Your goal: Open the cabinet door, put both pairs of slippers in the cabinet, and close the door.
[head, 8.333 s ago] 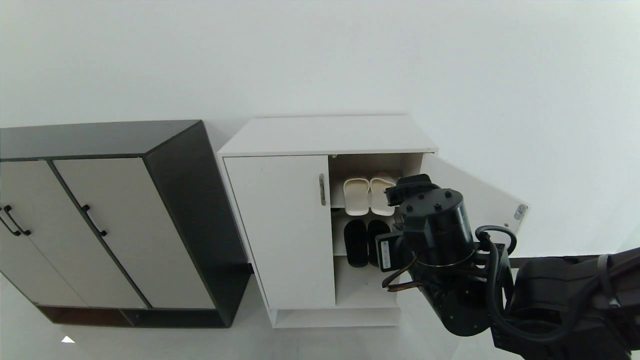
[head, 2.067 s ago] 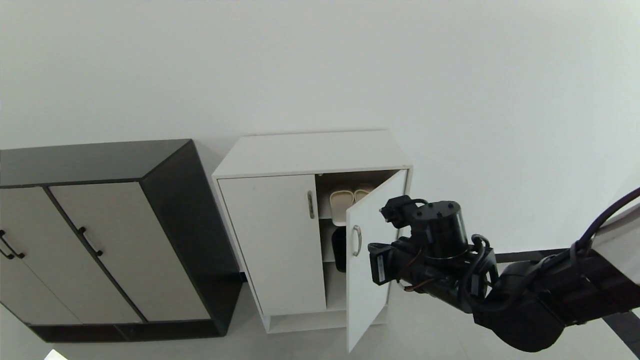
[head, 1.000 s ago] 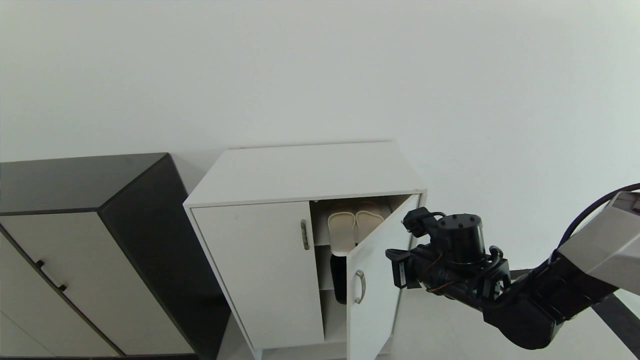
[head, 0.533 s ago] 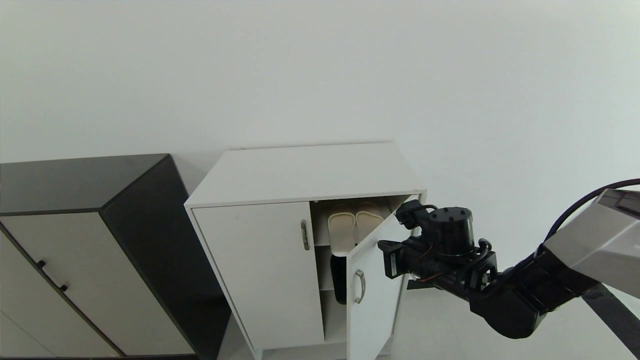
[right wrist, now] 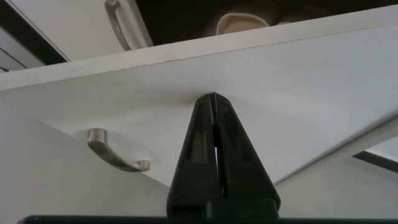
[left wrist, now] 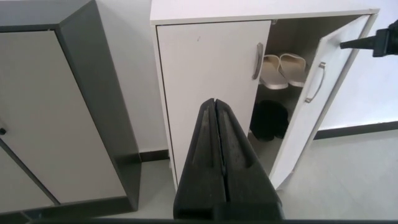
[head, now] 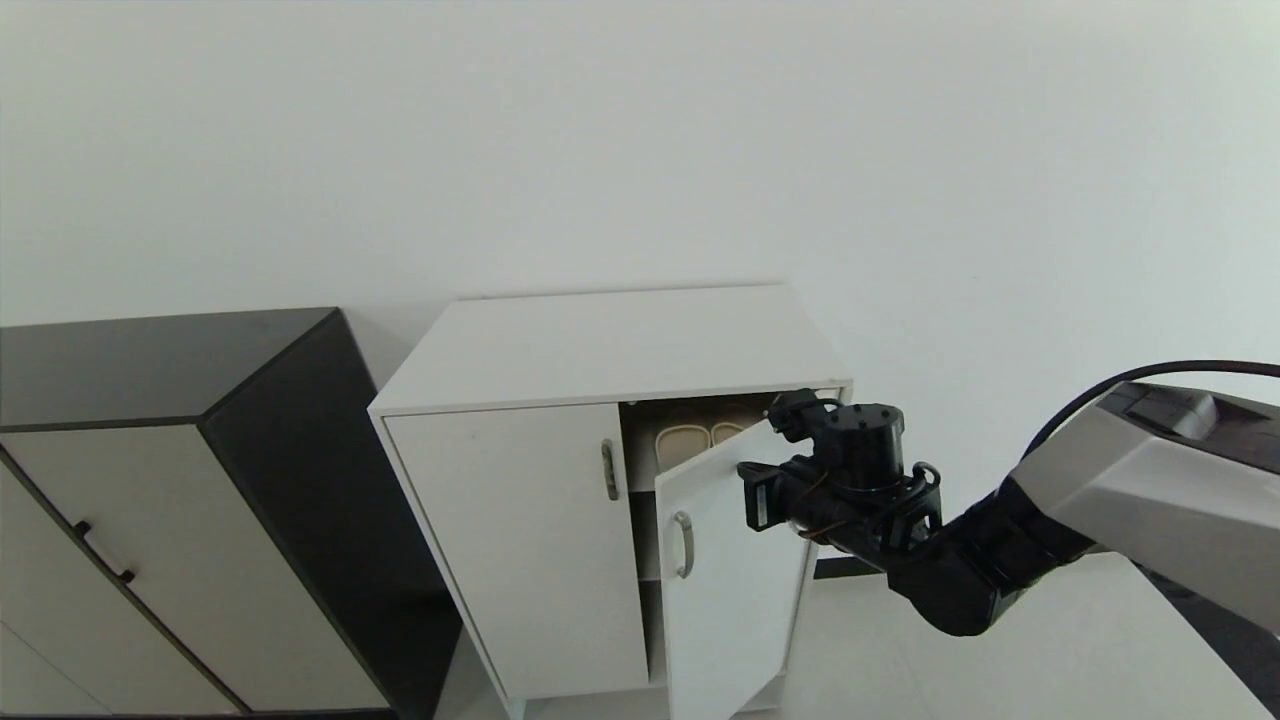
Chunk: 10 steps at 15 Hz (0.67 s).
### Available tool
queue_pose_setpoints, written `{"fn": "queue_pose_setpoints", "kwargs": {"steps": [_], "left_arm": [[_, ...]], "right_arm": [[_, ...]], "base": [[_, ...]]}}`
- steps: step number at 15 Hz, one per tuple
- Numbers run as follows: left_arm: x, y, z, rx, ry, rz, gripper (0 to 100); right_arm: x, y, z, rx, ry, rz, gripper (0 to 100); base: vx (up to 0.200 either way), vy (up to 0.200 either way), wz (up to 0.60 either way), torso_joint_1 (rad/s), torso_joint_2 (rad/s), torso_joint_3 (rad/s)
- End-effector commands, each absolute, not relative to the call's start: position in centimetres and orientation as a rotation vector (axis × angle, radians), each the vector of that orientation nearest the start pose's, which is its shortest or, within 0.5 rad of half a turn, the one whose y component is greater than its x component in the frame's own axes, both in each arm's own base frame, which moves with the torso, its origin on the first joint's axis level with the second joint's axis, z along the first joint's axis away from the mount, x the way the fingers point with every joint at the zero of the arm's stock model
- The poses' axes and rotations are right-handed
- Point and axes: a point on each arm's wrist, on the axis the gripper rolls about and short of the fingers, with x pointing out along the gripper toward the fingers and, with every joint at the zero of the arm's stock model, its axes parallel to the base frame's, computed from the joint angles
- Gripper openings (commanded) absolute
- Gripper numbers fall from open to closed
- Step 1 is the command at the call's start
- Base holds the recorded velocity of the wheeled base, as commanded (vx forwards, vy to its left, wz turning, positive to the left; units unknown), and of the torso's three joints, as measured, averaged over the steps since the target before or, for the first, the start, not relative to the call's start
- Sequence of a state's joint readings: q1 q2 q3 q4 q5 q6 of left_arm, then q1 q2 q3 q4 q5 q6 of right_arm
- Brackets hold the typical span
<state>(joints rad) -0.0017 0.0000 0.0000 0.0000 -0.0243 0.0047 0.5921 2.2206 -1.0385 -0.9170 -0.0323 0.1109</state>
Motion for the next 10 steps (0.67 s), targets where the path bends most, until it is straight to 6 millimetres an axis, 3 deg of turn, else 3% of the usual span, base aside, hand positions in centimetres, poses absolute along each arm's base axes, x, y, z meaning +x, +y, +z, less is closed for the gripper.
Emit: {"fn": "queue_pose_setpoints", "kwargs": {"steps": [1,10], "left_arm": [[-2.3,-0.1,7.5,0.005,0.0,-0.026,0],[-2.3,-0.1,7.5,0.005,0.0,-0.026,0]], "right_arm": [[36.1,23.4,6.9,0.025,0.29,0.526,0],[39.4,23.3,5.4,0.038,0.264,0.488,0]], "base": [[0.0,0.0,0.0,0.0,0.0,0.0],[0.0,0.0,0.0,0.0,0.0,0.0]]}}
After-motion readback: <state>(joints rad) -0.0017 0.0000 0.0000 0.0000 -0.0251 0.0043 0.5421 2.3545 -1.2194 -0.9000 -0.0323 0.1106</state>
